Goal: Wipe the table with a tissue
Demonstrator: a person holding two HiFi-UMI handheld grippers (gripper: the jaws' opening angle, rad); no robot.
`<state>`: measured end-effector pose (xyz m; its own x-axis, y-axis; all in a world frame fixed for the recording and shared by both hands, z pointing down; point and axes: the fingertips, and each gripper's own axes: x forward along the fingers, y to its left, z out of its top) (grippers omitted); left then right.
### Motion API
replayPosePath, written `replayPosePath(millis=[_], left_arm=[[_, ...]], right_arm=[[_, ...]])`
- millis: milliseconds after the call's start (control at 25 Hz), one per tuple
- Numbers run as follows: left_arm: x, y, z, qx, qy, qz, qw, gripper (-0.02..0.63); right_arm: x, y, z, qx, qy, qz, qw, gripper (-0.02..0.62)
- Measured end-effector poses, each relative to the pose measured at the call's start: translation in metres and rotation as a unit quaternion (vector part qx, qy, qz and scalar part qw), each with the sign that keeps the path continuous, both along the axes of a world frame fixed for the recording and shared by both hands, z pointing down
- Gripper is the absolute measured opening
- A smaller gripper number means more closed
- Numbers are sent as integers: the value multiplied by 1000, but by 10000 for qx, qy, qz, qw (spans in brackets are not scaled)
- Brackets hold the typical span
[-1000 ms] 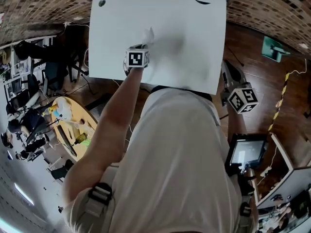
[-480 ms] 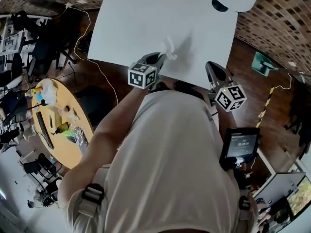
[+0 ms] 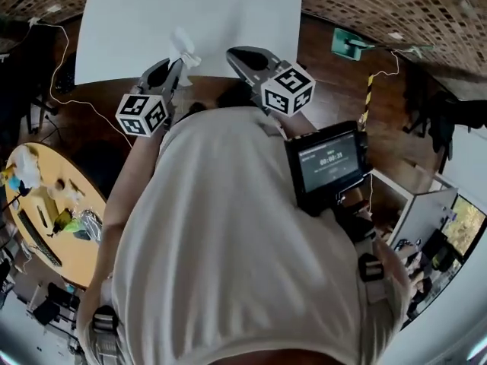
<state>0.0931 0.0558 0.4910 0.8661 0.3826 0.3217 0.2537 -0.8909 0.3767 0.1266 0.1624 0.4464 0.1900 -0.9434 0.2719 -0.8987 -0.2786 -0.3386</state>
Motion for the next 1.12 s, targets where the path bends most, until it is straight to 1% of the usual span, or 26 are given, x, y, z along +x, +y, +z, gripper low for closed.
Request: replayPosePath(millis=[120, 240, 640, 960, 1120], left_arm=[[-2, 5, -2, 97, 112, 144, 9998, 37], [-5, 7, -8, 150, 176, 196, 9995, 37], [-6, -13, -21, 292, 292, 32, 9991, 37], [-7, -12, -17, 323, 257, 124, 9991, 37], [-7, -23, -18, 429, 213, 58, 9988, 37]], right_arm=[[-3, -5, -6, 5, 42, -88, 10000, 8], [-7, -9, -9, 28, 67, -137, 9999, 7], [-3, -21, -25, 137, 204, -208, 9995, 7], [-3, -21, -22, 87, 190, -165, 9996, 7], [0, -30, -21, 171, 189, -226, 9994, 7]])
